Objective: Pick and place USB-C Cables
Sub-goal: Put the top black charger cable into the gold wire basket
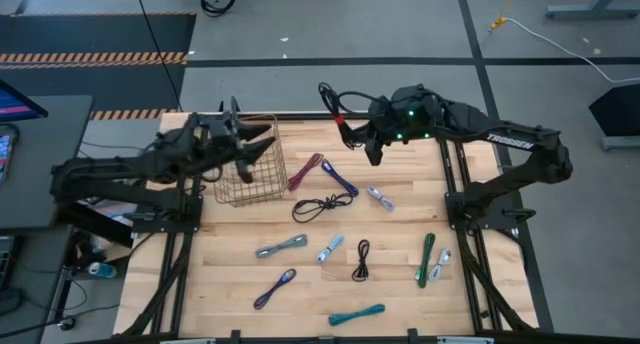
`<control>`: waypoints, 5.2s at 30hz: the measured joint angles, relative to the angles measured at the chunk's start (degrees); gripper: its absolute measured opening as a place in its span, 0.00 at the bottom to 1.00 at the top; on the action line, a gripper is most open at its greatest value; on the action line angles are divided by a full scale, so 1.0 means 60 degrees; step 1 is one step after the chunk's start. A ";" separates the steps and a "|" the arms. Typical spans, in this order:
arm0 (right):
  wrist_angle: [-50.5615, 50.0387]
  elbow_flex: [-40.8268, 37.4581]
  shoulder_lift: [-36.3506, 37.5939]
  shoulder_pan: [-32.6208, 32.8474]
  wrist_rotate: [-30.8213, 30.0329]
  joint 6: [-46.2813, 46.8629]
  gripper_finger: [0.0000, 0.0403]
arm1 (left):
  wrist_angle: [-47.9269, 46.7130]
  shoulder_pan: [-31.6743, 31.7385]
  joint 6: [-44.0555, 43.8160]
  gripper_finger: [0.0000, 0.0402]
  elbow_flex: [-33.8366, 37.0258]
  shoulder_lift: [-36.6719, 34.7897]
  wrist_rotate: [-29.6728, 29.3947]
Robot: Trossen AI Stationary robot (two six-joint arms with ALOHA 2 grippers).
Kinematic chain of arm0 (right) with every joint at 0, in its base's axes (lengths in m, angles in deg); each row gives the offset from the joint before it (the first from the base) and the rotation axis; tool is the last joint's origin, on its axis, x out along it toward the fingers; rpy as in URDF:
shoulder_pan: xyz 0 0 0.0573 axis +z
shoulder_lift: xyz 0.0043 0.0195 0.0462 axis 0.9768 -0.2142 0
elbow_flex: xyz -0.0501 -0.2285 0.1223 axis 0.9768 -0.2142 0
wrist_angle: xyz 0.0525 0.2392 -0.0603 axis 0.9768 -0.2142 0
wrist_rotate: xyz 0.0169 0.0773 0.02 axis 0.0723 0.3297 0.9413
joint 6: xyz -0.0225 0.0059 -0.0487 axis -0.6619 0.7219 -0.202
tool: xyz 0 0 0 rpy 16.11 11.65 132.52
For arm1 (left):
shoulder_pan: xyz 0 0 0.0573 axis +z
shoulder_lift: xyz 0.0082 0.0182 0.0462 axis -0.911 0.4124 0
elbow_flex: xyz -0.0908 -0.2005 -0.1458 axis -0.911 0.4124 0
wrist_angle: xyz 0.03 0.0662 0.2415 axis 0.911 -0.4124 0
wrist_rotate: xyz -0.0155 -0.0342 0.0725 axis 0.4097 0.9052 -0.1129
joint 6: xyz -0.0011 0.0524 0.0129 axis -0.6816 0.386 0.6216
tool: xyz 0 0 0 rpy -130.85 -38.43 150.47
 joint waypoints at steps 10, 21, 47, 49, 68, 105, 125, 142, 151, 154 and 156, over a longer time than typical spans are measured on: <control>0.0994 0.0000 -0.0695 0.1055 0.0180 0.0000 0.04 | 0.1902 0.0345 -0.0981 0.47 0.0000 0.1977 0.0943; 0.1414 0.0000 -0.0975 0.1442 0.0301 0.0015 0.04 | 0.3318 0.0728 -0.1238 0.47 -0.0004 0.2383 0.2218; 0.1796 0.0000 -0.1327 0.1618 0.0796 -0.0073 0.04 | 0.3266 0.1186 -0.2018 0.55 -0.0004 0.2434 0.3908; 0.1822 0.0000 -0.1325 0.1618 0.0802 -0.0073 0.04 | 0.3290 0.1140 -0.2004 0.59 -0.0004 0.2430 0.3903; 0.1958 0.0000 -0.1157 0.1010 0.1259 -0.0328 0.04 | 0.3270 0.1145 -0.1556 0.64 -0.0004 0.2430 0.4502; 0.3259 0.0000 -0.1853 0.1248 0.2107 0.0109 0.14 | 0.3817 0.1453 -0.1915 0.08 -0.0011 0.2856 0.4454; 0.1743 0.1847 -0.0750 0.1548 0.0657 -0.1828 0.57 | 0.3612 0.1461 -0.1970 0.07 -0.0004 0.2867 0.4414; -0.0095 0.2586 0.0393 0.1577 0.0212 -0.2255 0.57 | -0.4120 0.1309 -0.3497 0.07 0.0000 0.1363 -0.0749; -0.0143 0.2579 0.0202 0.1530 0.0139 -0.2309 0.57 | -0.8267 0.1433 -0.6767 0.07 -0.0007 0.0820 -0.1941; -0.0160 0.2575 0.0180 0.1530 0.0136 -0.2328 0.57 | -0.9068 0.1581 -0.7302 0.07 -0.0007 0.0941 -0.1549; -0.0143 0.2575 0.0163 0.1530 0.0136 -0.2374 0.57 | -0.9203 0.1658 -0.7473 0.07 -0.0007 0.1042 -0.1234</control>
